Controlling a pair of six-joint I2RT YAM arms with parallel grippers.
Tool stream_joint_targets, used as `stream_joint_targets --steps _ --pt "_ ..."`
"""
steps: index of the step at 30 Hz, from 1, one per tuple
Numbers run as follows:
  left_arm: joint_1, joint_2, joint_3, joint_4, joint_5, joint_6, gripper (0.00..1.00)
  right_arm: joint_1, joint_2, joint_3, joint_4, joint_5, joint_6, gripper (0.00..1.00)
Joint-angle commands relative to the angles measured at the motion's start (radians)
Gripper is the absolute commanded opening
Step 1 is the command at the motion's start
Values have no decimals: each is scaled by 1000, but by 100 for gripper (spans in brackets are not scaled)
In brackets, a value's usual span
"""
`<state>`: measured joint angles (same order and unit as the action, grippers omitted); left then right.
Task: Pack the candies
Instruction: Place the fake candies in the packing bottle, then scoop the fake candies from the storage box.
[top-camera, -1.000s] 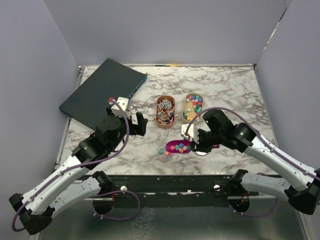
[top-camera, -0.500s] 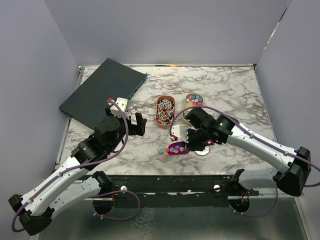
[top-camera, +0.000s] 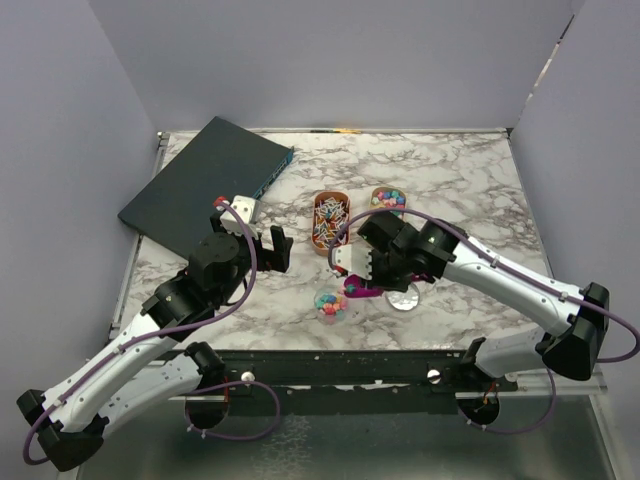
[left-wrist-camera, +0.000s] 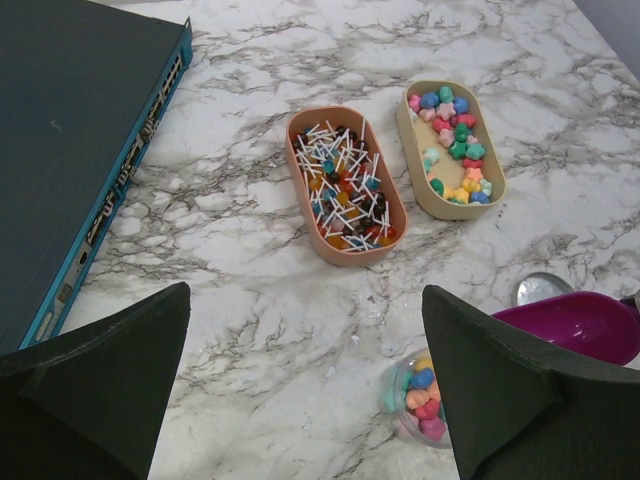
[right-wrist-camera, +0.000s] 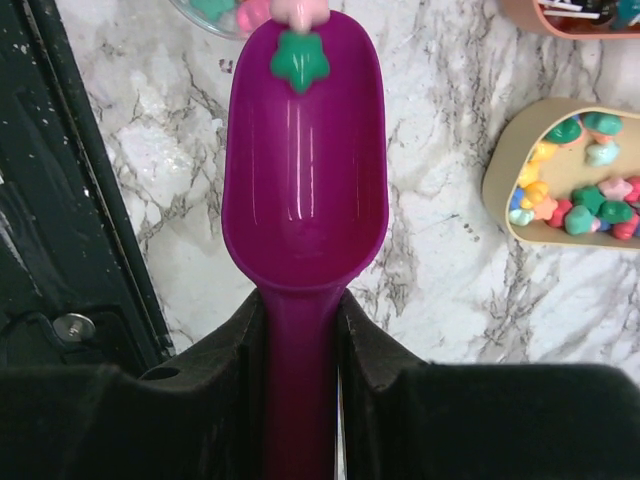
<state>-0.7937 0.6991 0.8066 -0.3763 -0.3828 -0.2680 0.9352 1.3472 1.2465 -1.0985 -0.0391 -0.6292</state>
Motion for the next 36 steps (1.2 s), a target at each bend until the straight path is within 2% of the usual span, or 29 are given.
stream_joint_targets --steps 1,12,20,27,32,36 --pt "6 1 -11 -3 12 15 99 22 18 61 -82 107 -2 1" --pt "7 1 -11 -2 19 15 99 32 25 117 -90 124 -10 0" --pt "7 -9 -12 -2 24 10 99 32 -22 123 94 131 78 1" --pt "7 -27 -13 -5 10 15 99 -13 113 237 114 194 310 0" --pt "7 -53 -14 -9 -5 12 99 -44 292 447 -49 243 541 1" --pt "8 -63 -14 -7 -5 14 99 -74 430 616 -192 210 735 0"
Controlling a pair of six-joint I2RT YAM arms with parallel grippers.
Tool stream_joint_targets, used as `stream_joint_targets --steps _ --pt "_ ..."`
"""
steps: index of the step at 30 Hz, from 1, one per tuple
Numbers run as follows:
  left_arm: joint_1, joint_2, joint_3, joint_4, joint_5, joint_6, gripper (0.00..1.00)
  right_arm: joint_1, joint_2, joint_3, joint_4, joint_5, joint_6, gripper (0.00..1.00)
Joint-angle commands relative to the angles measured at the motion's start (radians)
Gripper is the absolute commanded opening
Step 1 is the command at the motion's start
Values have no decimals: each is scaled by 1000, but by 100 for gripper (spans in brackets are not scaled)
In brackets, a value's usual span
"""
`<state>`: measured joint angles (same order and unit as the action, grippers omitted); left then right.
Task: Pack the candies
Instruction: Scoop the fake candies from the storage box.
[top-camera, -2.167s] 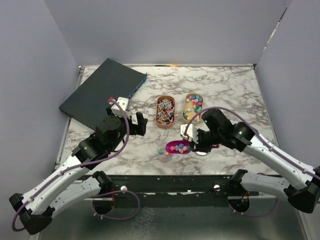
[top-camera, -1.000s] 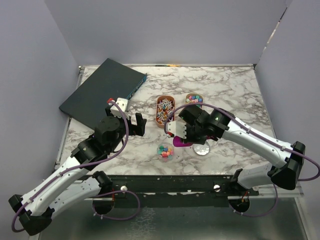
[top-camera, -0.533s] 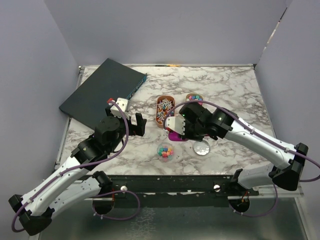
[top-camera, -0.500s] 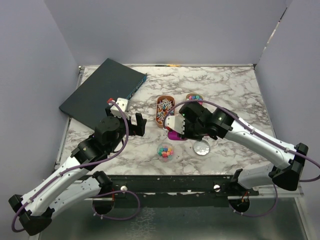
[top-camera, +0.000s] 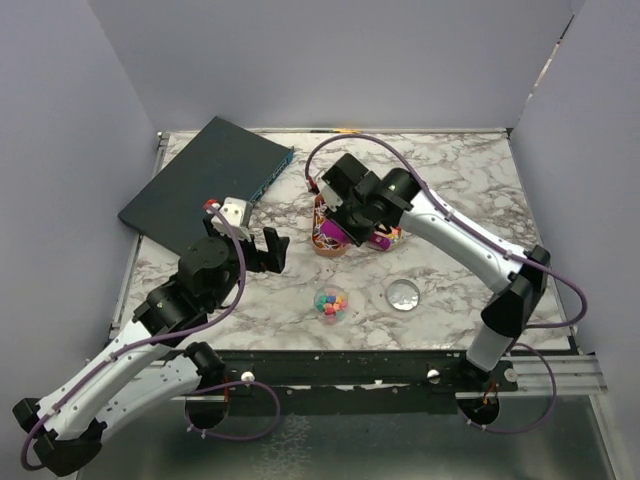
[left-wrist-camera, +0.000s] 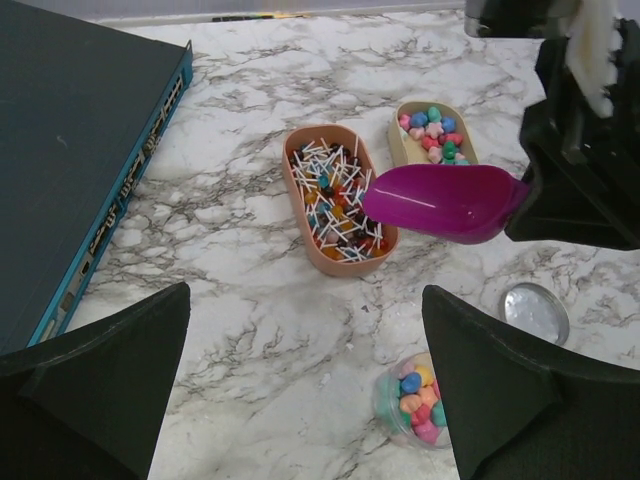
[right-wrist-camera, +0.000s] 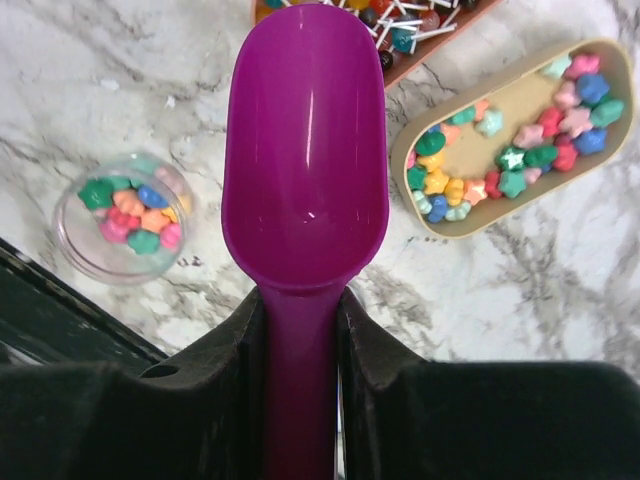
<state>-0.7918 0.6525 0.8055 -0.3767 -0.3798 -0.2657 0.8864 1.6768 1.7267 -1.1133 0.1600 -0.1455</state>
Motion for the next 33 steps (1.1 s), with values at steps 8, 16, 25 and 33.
stream_joint_targets --steps 8,16,25,33 --pt "6 -36 -15 -7 -10 11 99 -55 161 167 -137 -134 443 0" --pt "6 -55 -15 -8 -10 8 99 -85 216 166 -156 -148 540 0" --pt "5 -74 -17 -10 -9 6 99 -137 278 160 -116 -153 596 1" --pt "3 -79 -18 -11 -11 7 99 -153 321 161 -98 -221 590 1"
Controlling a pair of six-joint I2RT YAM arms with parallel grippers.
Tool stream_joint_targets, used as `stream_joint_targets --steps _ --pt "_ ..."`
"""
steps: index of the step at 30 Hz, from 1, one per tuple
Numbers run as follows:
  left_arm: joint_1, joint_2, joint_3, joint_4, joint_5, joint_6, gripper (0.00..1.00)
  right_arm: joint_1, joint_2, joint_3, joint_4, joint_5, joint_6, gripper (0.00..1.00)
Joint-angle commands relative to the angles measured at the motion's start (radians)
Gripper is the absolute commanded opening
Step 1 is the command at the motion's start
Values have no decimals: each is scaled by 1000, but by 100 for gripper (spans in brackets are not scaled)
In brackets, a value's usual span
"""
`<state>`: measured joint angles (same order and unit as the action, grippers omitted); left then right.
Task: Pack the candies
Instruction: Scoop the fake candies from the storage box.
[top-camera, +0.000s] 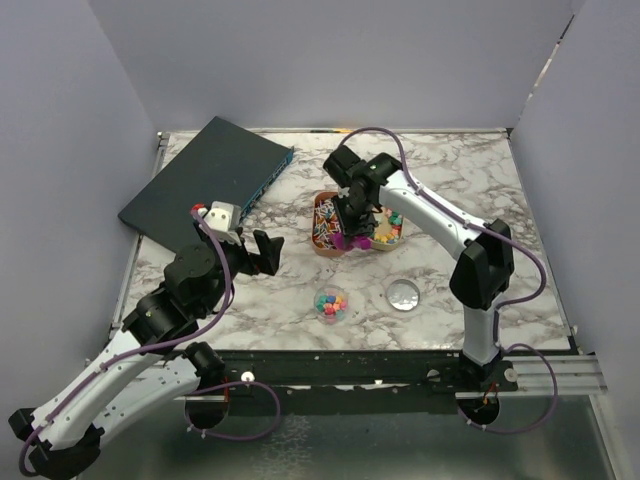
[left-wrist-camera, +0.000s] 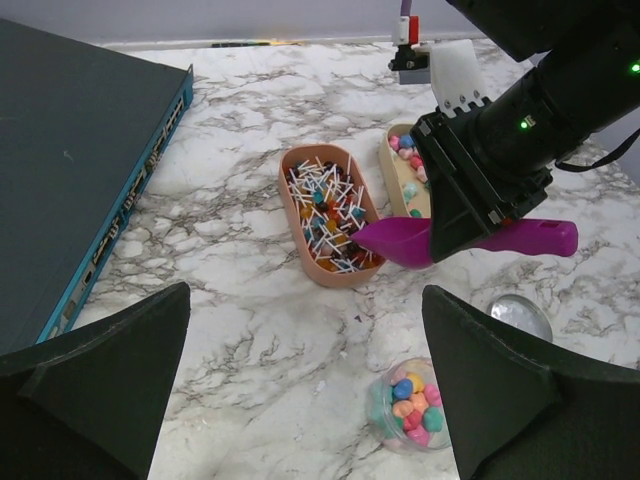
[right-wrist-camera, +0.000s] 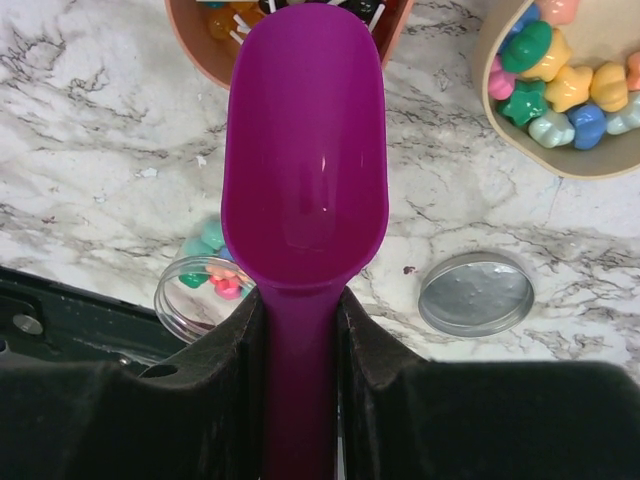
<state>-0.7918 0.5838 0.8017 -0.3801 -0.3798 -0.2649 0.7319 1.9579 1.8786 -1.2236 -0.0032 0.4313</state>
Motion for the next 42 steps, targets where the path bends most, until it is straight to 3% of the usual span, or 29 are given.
stream_joint_targets --steps 1,18,42 --pt "3 -10 -14 -8 -11 7 99 2 44 9 11 -61 12 1" --pt "-9 -10 -12 -8 -22 11 99 -11 101 39 31 -19 30 0" --pt "-11 -9 -13 -9 -31 14 99 -40 187 8 193 69 67 1"
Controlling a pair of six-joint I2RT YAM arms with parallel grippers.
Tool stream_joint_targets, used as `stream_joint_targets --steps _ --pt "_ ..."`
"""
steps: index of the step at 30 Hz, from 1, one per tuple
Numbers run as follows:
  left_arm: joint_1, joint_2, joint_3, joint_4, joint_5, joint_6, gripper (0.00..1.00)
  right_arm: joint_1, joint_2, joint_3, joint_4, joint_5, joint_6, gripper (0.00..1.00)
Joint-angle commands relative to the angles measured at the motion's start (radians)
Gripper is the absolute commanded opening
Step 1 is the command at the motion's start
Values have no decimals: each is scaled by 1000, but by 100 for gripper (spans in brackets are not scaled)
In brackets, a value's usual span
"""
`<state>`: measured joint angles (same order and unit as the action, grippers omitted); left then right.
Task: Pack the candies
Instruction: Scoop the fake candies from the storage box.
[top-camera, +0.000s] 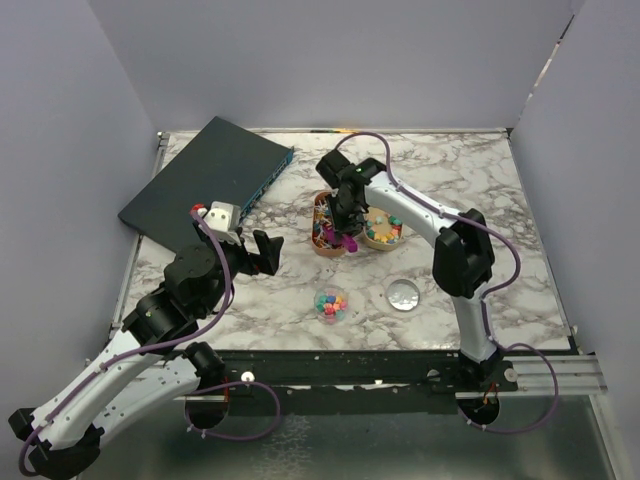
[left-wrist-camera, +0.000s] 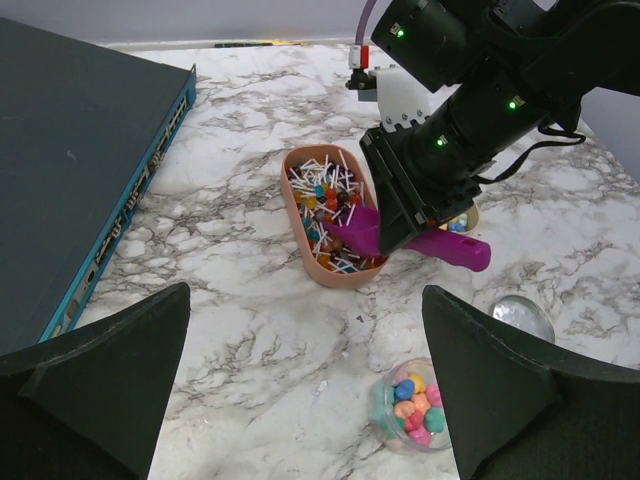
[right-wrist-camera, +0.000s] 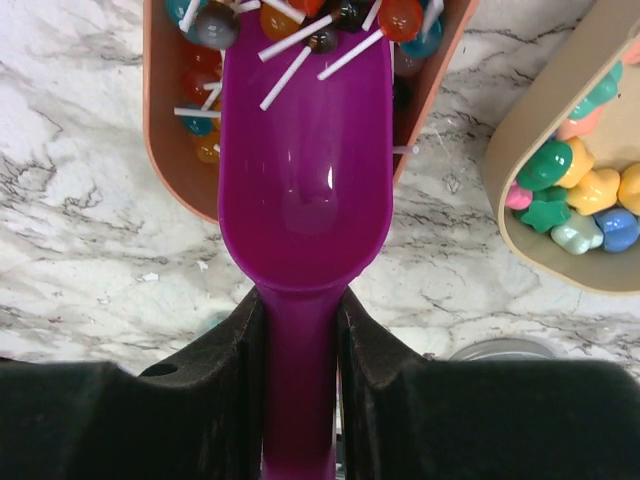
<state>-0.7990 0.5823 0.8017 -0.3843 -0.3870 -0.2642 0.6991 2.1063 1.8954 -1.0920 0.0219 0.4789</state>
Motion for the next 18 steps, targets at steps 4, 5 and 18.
stream_joint_targets --steps 4,5,18 --pt "-3 -4 -12 -5 -24 14 99 -7 43 -27 95 51 26 0" --pt "-3 -3 -13 -5 -24 14 99 -7 46 -28 99 55 27 0" --pt "-3 6 -11 -5 -25 13 99 -7 36 -148 216 70 57 1"
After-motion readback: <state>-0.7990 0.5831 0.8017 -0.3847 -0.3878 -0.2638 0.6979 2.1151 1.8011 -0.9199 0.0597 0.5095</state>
